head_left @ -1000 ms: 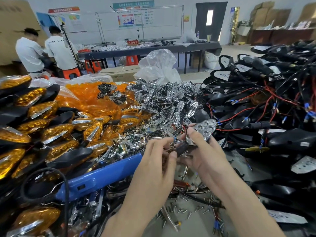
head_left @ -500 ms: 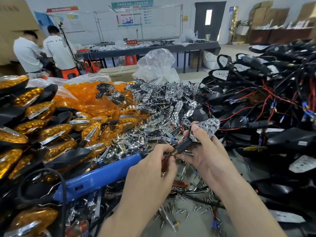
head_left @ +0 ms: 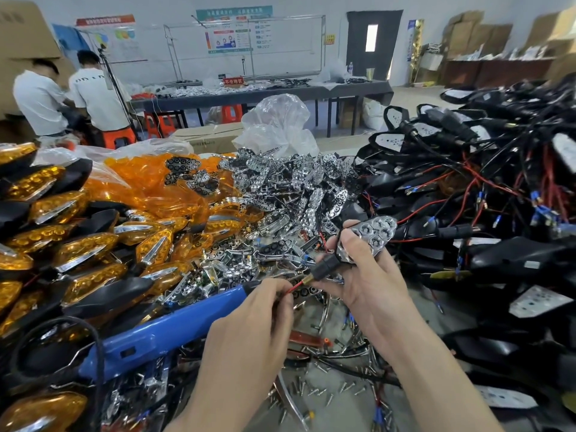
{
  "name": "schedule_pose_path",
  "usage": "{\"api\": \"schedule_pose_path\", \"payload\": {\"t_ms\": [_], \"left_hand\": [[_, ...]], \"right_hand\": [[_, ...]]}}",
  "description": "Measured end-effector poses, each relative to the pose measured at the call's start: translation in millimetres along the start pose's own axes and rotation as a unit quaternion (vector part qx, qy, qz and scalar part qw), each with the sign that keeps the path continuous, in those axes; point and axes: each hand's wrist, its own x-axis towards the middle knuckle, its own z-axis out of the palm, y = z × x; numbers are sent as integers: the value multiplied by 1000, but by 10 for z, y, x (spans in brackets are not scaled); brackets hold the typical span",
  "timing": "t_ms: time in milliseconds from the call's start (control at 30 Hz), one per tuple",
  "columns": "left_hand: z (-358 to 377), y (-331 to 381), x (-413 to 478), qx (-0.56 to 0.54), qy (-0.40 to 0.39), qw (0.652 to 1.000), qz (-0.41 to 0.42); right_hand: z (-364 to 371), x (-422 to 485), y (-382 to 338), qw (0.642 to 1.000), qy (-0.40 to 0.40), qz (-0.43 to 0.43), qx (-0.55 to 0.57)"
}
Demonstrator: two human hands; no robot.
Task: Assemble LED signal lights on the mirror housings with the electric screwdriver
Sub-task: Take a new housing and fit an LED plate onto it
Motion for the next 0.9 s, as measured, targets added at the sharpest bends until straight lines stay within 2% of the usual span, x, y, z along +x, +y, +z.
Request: {"api": "schedule_pose_path", "payload": {"t_ms": [700,900], "left_hand": [[-7,17,-2,-25,9,1000,4],[-51,61,40,-124,1,992,-27]], "right_hand": [[19,-31,103,999,-40,-12,-13],[66,-29,182,999,-40,2,-20]]}}
